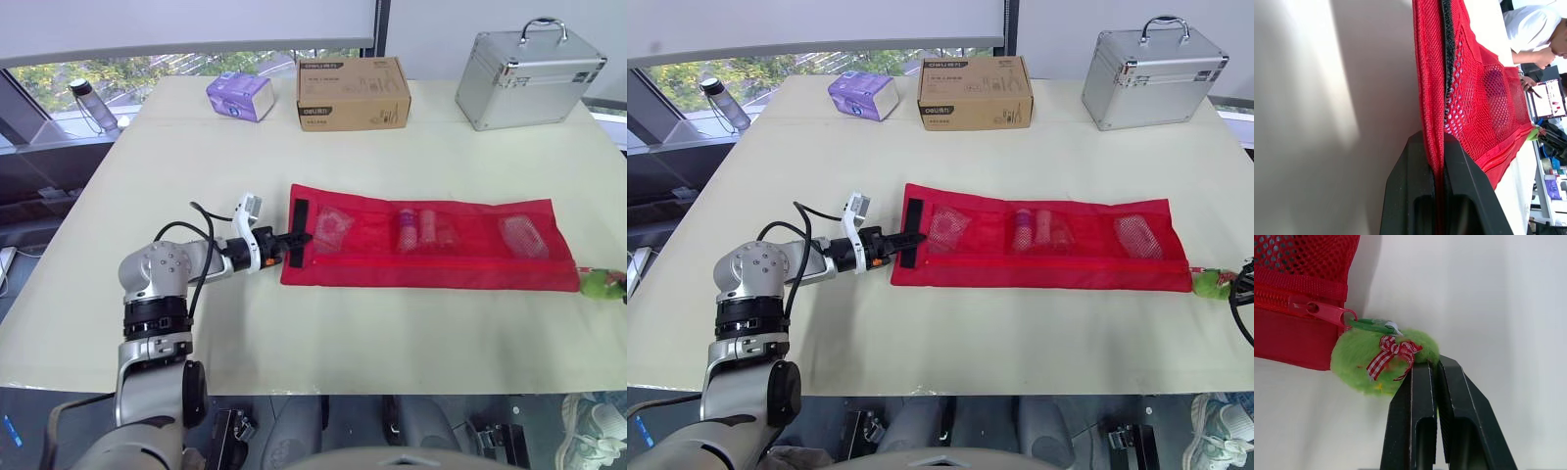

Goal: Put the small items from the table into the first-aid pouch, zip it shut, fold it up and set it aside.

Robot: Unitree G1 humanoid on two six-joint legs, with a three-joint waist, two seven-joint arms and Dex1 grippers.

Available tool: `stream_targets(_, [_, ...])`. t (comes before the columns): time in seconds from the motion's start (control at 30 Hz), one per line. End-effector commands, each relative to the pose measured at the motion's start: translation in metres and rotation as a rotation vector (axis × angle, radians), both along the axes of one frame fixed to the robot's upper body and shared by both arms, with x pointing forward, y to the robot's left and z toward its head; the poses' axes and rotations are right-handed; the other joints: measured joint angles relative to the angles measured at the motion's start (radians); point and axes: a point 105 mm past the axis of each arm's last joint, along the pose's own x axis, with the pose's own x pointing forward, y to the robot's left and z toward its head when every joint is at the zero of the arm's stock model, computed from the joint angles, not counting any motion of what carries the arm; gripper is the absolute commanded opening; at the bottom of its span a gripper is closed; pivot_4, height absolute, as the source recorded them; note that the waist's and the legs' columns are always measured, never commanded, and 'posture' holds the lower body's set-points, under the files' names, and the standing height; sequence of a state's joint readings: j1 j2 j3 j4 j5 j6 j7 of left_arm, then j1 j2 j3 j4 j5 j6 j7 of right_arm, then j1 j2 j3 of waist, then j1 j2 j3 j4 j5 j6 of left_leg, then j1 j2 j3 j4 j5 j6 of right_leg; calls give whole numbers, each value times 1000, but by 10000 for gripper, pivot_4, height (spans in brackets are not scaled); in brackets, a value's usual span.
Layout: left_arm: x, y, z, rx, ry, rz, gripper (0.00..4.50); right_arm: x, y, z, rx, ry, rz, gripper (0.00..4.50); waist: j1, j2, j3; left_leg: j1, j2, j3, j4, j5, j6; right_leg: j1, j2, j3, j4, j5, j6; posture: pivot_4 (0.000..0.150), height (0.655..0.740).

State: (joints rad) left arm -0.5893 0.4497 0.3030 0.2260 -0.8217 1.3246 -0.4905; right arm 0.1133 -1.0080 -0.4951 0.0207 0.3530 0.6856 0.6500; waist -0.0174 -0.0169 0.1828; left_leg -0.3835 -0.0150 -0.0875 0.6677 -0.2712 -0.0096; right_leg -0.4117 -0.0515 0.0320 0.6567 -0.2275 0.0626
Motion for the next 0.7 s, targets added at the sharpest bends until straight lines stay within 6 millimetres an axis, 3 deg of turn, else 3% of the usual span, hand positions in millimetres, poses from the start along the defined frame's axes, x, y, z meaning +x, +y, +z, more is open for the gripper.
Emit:
stream_targets(0.03, [7, 23, 10, 69, -107, 96, 0, 0, -5, 7, -49, -35, 15, 267, -1, 0, 0, 0, 0, 0, 0, 0, 0, 0, 0, 0, 0, 0, 0, 1500, 7400])
stream_targets(0.13, [9, 29, 12, 102, -186, 130, 0, -2, -5, 6, -85, -64, 58, 267, 1, 0, 0, 0, 0, 0, 0, 0, -1, 0, 0, 0, 0, 0, 0, 1500, 7400])
stream_targets(0.17, [8, 31, 14, 107, -213, 142, 3301, -4, -4, 7, -62, -91, 66, 3179, 2, 0, 0, 0, 0, 0, 0, 0, -1, 0, 0, 0, 0, 0, 0, 1500, 7400])
stream_targets(0.23, [8, 35, 16, 106, -244, 169, 11593, -7, 0, 10, -26, -139, 82, 11705, 3, 0, 0, 0, 0, 0, 0, 0, -1, 0, 0, 0, 0, 0, 0, 1500, 7400])
stream_targets(0.27, [10, 41, 20, 113, -272, 222, 12994, -11, -3, 13, -9, -175, 60, 13006, 3, 0, 0, 0, 0, 0, 0, 0, -1, 0, 0, 0, 0, 0, 0, 1500, 7400])
stream_targets(0.33, [18, 63, 34, 139, -350, 392, 22858, -22, -13, 30, 62, -310, -36, 23676, 7, 0, 0, 0, 0, 0, 0, 0, 0, 0, 0, 0, -1, 0, 0, 1500, 7400])
stream_targets(0.37, [20, 70, 40, 145, -380, 442, 25220, -26, -14, 36, 102, -362, -62, 25936, 8, 0, 0, 0, 0, -1, 0, 0, 0, 0, -1, 0, -1, 0, 0, 1500, 7400])
stream_targets(0.43, [20, 70, 49, 162, -442, 449, 34538, -29, -10, 47, 172, -437, -69, 36165, 8, 0, 0, -1, 0, -1, 0, 0, 0, 0, -1, 0, -1, 0, 0, 1500, 7400])
stream_targets(0.47, [20, 67, 57, 160, -487, 438, 37137, -30, 0, 52, 214, -465, -38, 38315, 7, 0, 0, -1, 0, 0, 0, 0, 0, 0, -1, 0, -1, 0, 0, 1500, 7400])
stream_targets(0.5, [19, 60, 68, 163, -547, 415, 42011, -31, 14, 59, 274, -498, 8, 43817, 7, 0, 0, 0, 0, 0, 0, 0, 0, 0, -1, 1, -1, 0, 0, 1500, 7400])
stream_targets(0.53, [19, 50, 79, 164, -607, 380, 44542, -31, 31, 66, 329, -527, 63, 45000, 7, 0, 0, 0, 0, 0, 0, 0, 0, 0, -1, 1, -1, 0, 0, 1500, 7400])
stream_targets(0.63, [12, 20, 104, 140, -787, 259, 44542, -29, 65, 73, 392, -573, 130, 45000, 5, 0, 0, 0, 1, 0, 0, 0, 0, 0, 0, 1, -1, 0, 0, 1500, 7400])
stream_targets(0.7, [-6, -11, 122, 65, -902, 55, 44542, -28, 98, 71, 490, -594, 240, 45000, 5, 0, 0, 0, 0, 1, 0, 0, 0, 0, 0, 1, -1, 0, 0, 1500, 7400])
